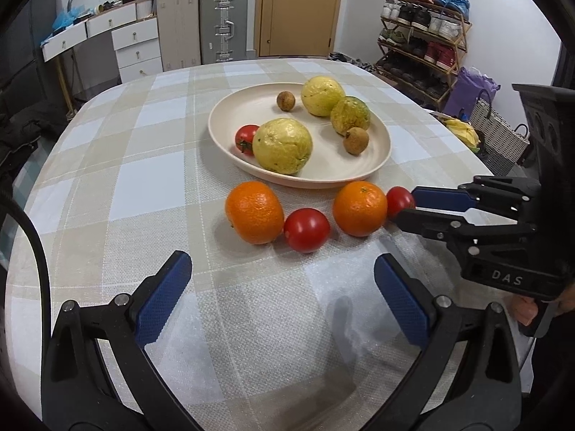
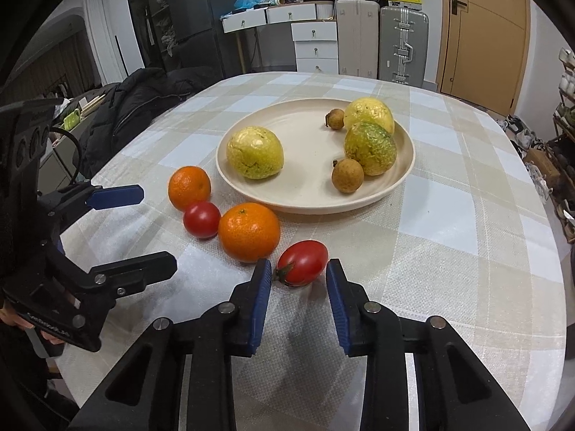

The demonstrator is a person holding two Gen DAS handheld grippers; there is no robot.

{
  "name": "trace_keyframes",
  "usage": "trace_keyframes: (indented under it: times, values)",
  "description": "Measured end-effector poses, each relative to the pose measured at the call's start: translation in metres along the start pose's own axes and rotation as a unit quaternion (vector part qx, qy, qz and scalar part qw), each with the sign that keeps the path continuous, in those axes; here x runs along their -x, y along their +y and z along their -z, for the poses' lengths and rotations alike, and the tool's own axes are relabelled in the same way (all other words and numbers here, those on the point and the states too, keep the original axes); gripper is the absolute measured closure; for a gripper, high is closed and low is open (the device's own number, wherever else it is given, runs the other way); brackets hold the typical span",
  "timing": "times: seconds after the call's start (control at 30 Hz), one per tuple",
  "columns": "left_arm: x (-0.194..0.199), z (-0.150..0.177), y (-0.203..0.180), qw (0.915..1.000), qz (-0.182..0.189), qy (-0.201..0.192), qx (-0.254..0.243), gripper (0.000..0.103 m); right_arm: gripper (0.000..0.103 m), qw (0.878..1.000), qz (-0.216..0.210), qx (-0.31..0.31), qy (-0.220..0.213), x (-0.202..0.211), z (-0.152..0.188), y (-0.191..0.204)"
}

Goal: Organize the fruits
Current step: 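Grasp the round red tomato with the left gripper while the right holds its tomato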

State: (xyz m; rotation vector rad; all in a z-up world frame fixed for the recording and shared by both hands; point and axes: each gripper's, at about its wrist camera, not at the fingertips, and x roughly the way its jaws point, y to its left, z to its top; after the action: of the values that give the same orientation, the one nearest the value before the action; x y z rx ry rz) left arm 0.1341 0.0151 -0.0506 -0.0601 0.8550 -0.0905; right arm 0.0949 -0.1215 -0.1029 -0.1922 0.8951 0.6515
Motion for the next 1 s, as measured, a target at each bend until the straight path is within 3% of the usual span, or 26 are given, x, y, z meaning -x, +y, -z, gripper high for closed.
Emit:
trace_keyframes:
  times: [0.17, 0.3, 0.37, 0.7, 1.0]
  values:
    - [0.003, 0.001, -0.005, 0.9997, 0.022, 0.004, -0.010, 0.024, 0.070, 1.000, 0.001, 0.001, 0.008, -0.004, 0.001, -0.002]
    - [0.000, 0.003, -0.009, 0.9988, 0.044, 0.010, -0.017, 0.049, 0.070, 1.000, 0.000, 0.000, 0.011, -0.004, 0.002, -0.003]
    - [-0.003, 0.003, -0.011, 0.9985, 0.050, 0.012, -0.017, 0.053, 0.070, 1.000, -0.001, -0.001, 0.012, -0.004, 0.003, -0.003]
    - [-0.020, -0.003, -0.008, 0.9982, 0.053, 0.028, 0.008, 0.054, 0.070, 1.000, -0.002, -0.003, 0.016, -0.004, 0.004, -0.006]
    - [-0.030, -0.012, -0.012, 0.9991, 0.030, 0.030, 0.007, 0.054, 0.070, 1.000, -0.005, 0.001, 0.021, -0.006, 0.003, -0.008]
